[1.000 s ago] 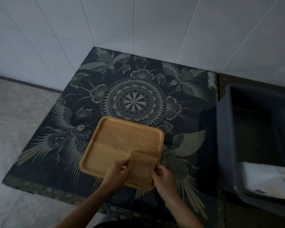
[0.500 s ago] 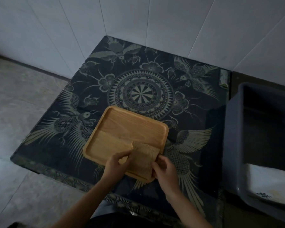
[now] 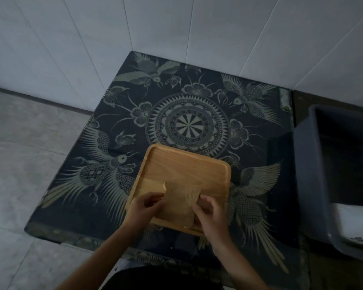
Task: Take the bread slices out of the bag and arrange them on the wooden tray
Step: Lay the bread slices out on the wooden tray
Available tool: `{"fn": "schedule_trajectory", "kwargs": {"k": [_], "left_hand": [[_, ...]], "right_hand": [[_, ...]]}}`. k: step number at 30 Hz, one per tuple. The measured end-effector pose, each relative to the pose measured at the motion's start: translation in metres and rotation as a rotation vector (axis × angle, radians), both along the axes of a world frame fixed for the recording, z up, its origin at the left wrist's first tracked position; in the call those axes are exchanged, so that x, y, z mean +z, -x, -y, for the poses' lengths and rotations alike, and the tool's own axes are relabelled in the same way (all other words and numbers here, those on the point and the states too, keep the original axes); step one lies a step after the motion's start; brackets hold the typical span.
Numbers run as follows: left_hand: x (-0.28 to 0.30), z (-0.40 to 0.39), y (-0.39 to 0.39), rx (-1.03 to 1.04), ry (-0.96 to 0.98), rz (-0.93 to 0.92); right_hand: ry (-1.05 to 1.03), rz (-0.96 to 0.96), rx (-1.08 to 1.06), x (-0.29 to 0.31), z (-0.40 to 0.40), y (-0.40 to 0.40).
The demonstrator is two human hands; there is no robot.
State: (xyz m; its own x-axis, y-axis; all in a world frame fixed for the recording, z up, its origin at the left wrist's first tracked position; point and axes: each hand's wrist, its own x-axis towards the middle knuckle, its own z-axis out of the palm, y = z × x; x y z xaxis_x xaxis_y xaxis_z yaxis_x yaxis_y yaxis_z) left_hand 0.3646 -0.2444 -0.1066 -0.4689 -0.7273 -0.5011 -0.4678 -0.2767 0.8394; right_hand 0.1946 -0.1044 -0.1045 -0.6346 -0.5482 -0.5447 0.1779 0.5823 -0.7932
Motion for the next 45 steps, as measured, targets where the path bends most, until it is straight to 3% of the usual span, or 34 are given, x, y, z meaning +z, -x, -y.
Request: {"fn": "schedule_trajectory", "kwargs": {"k": [12, 26, 45], "left_hand": [[-0.015, 0.073, -0.046, -0.123, 0.07, 0.147], [-0.033, 0.071, -0.055, -0.234, 0.291, 0.239], [-0.04, 0.072, -0.051, -0.279, 0.508, 0.225]], "right_hand": [[-0.068, -0.084, 0.119, -0.023, 0.073, -0.05], [-0.246, -0.326, 0.22, -0.048, 0.079, -0.069], [-0.292, -0.355, 0.204, -0.056, 0.079, -0.067]]}}
